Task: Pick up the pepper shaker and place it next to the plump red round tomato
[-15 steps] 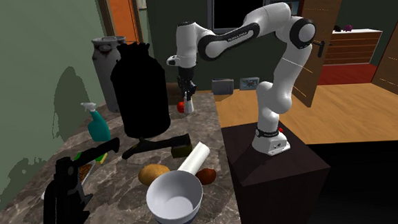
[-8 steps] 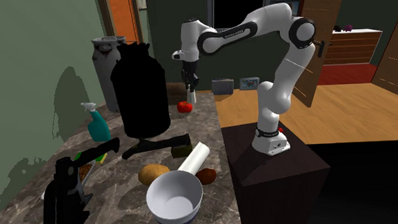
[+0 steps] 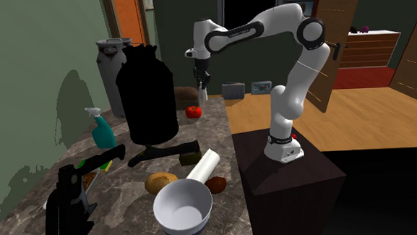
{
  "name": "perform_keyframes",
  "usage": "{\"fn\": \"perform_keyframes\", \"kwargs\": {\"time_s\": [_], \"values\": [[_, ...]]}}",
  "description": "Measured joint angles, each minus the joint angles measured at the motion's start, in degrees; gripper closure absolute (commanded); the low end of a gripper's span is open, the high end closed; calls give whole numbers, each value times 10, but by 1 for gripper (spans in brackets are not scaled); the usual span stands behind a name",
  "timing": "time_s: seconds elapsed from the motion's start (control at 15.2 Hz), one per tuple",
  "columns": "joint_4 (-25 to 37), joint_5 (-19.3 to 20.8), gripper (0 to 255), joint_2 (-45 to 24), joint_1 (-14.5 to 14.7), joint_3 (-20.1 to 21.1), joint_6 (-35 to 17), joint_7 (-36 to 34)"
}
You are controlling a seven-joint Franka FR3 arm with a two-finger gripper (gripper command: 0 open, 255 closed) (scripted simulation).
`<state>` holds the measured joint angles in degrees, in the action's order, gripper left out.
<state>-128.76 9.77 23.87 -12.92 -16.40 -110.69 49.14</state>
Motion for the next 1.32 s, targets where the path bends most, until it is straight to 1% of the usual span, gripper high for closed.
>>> {"fn": "perform_keyframes", "kwargs": {"time_s": [0.26,0.46,0.66,0.73,0.92,1.32], "values": [[21,6,255,-19,-18,-45,-4,60],[47,4,255,-42,-29,-80,-7,108],[80,-4,255,-74,-37,-113,-8,154],[97,-11,255,-92,-40,-129,-10,177],[93,-15,255,-103,-45,-142,-25,195],[54,-16,255,-111,-46,-147,-72,197]]}}
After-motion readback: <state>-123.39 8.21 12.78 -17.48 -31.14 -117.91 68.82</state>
